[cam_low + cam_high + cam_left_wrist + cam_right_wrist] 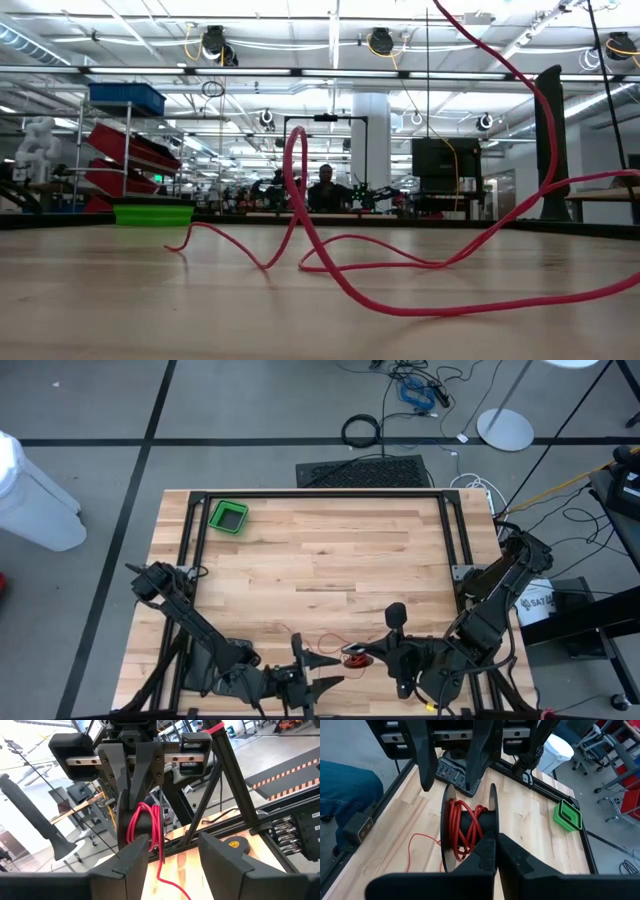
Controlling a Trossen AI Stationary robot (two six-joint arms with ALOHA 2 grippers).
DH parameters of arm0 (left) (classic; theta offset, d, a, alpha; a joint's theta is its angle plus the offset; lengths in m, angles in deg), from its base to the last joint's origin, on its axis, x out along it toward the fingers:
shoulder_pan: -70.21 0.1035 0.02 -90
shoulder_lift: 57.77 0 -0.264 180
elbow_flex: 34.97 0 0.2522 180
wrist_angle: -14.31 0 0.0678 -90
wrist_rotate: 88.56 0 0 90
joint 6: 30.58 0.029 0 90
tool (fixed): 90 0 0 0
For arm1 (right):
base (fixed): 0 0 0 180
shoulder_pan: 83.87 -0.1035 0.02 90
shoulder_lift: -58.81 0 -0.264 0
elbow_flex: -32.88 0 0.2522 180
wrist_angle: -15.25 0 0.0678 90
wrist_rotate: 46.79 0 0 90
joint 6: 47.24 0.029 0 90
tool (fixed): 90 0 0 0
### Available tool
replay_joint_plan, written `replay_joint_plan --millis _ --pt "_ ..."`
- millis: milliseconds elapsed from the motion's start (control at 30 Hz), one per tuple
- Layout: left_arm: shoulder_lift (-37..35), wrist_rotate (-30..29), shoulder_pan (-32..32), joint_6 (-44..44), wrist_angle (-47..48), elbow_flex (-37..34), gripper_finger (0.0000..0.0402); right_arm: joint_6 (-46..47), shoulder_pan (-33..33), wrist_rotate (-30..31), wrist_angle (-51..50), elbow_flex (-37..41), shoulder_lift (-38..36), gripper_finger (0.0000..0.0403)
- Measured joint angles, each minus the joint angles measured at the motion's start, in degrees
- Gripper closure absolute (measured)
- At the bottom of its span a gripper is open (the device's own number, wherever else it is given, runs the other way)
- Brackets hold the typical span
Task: Coil cords
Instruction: Coil the red wire into the spool
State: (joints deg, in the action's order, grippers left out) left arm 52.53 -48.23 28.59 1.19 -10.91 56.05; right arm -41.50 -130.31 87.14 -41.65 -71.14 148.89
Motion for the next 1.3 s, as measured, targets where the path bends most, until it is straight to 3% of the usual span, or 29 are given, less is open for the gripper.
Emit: replay_joint_plan --millis 967,1300 --pt "-1.2 -0.3 -1.6 -3.0 -1.2 0.0 0.0221 0.6 0.3 1.1 0.0 0.0 0.0 0.0403" --pt "-1.2 -0.6 0.5 -3.0 -1.0 0.0 0.0221 0.5 2.3 1.5 1.3 0.0 0.0 0.0403"
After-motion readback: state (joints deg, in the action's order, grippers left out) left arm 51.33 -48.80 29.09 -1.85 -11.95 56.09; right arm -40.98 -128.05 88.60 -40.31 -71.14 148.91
